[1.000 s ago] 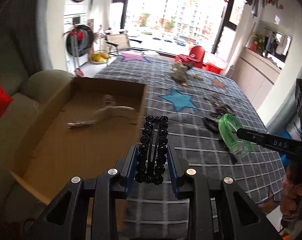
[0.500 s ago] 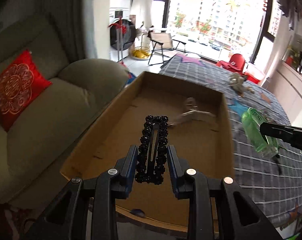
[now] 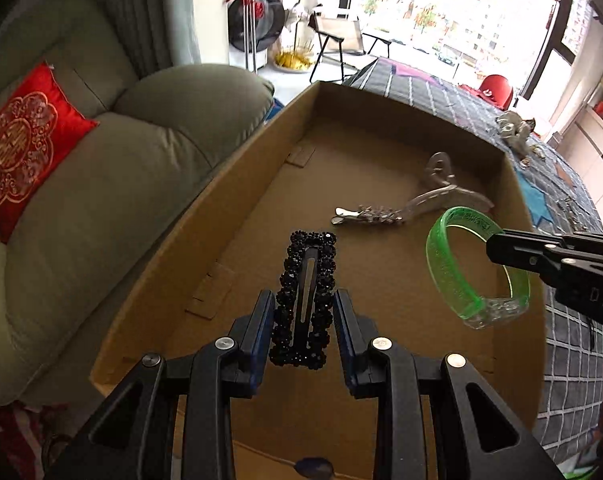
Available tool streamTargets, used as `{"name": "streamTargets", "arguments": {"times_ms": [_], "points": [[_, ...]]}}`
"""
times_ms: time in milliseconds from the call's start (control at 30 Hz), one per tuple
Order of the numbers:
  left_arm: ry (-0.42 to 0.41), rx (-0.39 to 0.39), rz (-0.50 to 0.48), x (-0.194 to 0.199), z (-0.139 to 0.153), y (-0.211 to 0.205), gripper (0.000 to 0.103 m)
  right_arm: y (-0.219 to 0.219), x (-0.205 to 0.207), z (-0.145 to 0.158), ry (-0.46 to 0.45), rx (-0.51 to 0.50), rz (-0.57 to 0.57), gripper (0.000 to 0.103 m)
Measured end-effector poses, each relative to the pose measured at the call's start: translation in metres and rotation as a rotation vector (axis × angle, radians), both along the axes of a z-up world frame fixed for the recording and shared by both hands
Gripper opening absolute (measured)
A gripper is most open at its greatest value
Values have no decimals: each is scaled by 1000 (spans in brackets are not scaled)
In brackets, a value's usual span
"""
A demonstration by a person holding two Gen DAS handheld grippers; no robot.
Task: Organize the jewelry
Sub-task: 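Carry the green bangle and black beaded clip with both tools over the box, then open both tools to release the bangle and beaded clip into the box, then move both open tools back over the remaining jewelry on the bedspread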
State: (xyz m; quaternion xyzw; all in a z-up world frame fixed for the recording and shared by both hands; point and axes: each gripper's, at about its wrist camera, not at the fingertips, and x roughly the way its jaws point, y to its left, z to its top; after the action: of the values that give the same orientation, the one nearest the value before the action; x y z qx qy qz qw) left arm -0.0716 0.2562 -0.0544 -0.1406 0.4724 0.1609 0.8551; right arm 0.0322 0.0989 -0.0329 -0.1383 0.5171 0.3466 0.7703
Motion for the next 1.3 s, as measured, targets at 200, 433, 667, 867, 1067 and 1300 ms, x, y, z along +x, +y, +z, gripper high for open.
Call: {"name": "streamTargets", "arguments": {"times_ms": [200, 433, 667, 867, 1067, 1300], "points": [[54, -14, 1, 8, -13, 8, 32, 16, 14, -22, 25, -74, 15, 7], [81, 1, -15, 12, -17, 6, 33, 29, 19, -40, 42, -123, 33, 8], [100, 25, -7, 15, -17, 5, 33, 34, 19, -42, 43, -133, 48, 8], [65, 56, 19, 11, -6, 4, 72, 32, 25, -40, 87, -82, 22, 11], [63, 53, 27, 9, -2, 2, 72, 11, 27, -17, 72, 2, -11, 27], [29, 74, 55, -1, 11, -6, 103, -23, 22, 9, 42, 83, -50, 44]]}}
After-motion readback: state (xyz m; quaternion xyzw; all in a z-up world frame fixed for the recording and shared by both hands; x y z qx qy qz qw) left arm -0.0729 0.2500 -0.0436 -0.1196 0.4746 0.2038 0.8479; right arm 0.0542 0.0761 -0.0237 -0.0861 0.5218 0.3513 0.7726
